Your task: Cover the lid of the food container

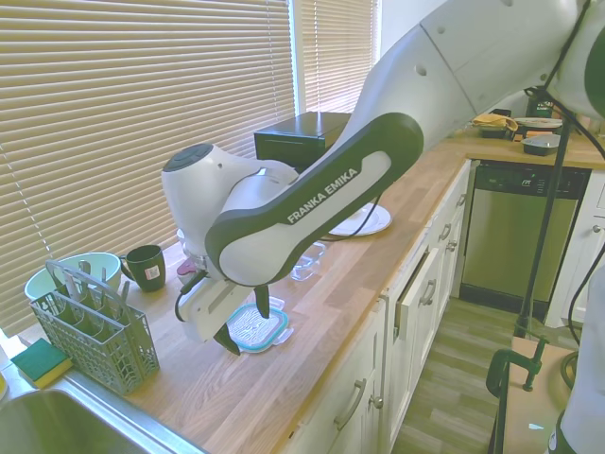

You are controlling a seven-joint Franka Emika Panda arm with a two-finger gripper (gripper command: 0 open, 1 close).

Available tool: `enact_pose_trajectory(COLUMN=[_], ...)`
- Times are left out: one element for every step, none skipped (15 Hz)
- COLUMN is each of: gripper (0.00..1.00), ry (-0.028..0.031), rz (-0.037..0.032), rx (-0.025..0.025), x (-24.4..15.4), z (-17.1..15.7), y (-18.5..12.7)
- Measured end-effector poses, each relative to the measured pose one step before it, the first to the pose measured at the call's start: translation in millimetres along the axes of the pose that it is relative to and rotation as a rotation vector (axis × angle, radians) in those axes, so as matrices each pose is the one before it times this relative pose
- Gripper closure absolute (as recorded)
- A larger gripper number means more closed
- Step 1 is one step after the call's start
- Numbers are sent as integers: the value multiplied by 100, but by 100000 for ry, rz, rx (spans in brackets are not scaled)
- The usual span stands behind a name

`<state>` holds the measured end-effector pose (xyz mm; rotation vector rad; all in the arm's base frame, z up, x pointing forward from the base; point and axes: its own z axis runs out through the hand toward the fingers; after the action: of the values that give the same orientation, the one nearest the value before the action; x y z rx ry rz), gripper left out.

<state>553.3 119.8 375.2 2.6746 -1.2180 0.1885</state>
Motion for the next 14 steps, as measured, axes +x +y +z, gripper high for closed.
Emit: enact_pose_trajectory(gripper=[0, 0, 0, 0, 0, 0, 0, 0, 0, 0, 0, 0, 0, 0], ry=[927, 938, 621, 359, 558, 978, 834, 680, 1073, 990, 632, 713, 547, 681], rz=[439, 112, -27, 110, -16, 151, 183, 381, 214, 402, 367, 319, 451, 537], rx=[-1401, -1187, -1150, -737, -749, -978, -1012, -797, -1180, -1006, -1260, -1176, -1159, -1041], x=[-19, -51, -102, -64, -74, 2, 78, 161, 188, 216, 156, 114, 138, 202], z=[441, 372, 382, 298, 335, 278, 231, 218, 217, 356, 511, 486, 499, 384], y=[-475, -460, -518, -411, -444, -428, -393, -467, -489, -527, -450, -437, -369, -257])
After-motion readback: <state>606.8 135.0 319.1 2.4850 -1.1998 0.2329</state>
